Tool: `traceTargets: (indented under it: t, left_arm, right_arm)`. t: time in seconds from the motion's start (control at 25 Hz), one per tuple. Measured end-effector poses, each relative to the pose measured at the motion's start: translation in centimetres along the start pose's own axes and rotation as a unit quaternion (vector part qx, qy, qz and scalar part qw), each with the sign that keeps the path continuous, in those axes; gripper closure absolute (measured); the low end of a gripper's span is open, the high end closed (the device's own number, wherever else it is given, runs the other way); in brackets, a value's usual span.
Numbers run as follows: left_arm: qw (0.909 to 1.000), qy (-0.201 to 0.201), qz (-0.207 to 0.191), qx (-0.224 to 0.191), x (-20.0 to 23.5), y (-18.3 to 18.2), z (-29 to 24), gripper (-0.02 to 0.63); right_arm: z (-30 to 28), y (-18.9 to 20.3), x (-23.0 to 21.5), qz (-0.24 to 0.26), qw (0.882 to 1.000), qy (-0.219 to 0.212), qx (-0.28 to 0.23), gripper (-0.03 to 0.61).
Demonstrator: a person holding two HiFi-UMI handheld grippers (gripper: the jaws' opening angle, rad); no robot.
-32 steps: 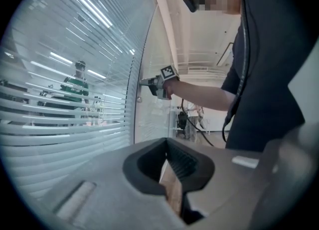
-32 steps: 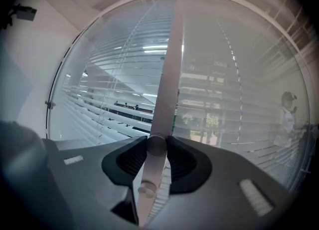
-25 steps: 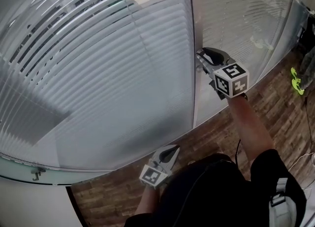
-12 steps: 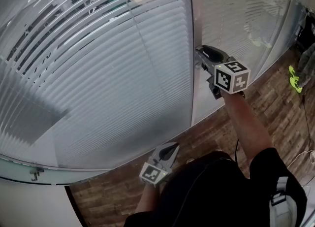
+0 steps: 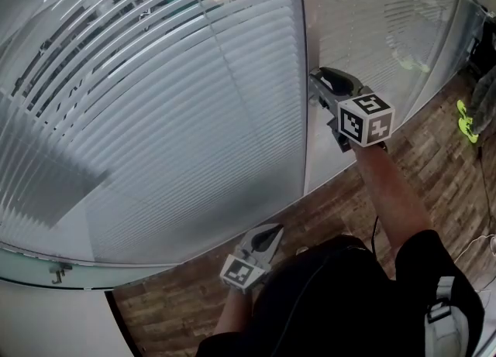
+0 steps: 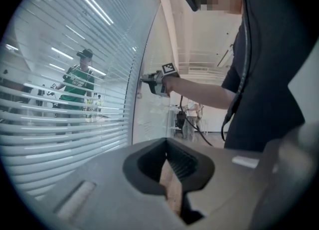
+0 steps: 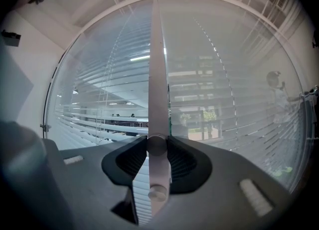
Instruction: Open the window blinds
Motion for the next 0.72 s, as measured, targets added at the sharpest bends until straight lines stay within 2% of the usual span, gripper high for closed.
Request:
traceTargets:
  t: [0.16, 0.72]
  left_arm:
    - [1.0000, 0.003, -0.002, 0.003, -0.1, 0.0, -0.1, 0.609]
    - [1.0000, -0.004, -0.006, 0.003, -0.1, -0.1, -0.3, 0.609]
  right_arm:
    - [0.0, 0.0, 0.1, 0.028, 1.000, 0.002, 0.006, 0.445]
    - [2.9, 1.4, -0.2, 0.033, 0.999, -0.009, -0.016, 0.426]
Point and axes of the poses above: the fingertips, and each gripper's own axes: z backward along the fingers, x to its left, y out of its underside, the point moved 8 cm from there along z, backward along the fingers, and after that the axes turned 7 degrees about -y, right-handed, at the moved point
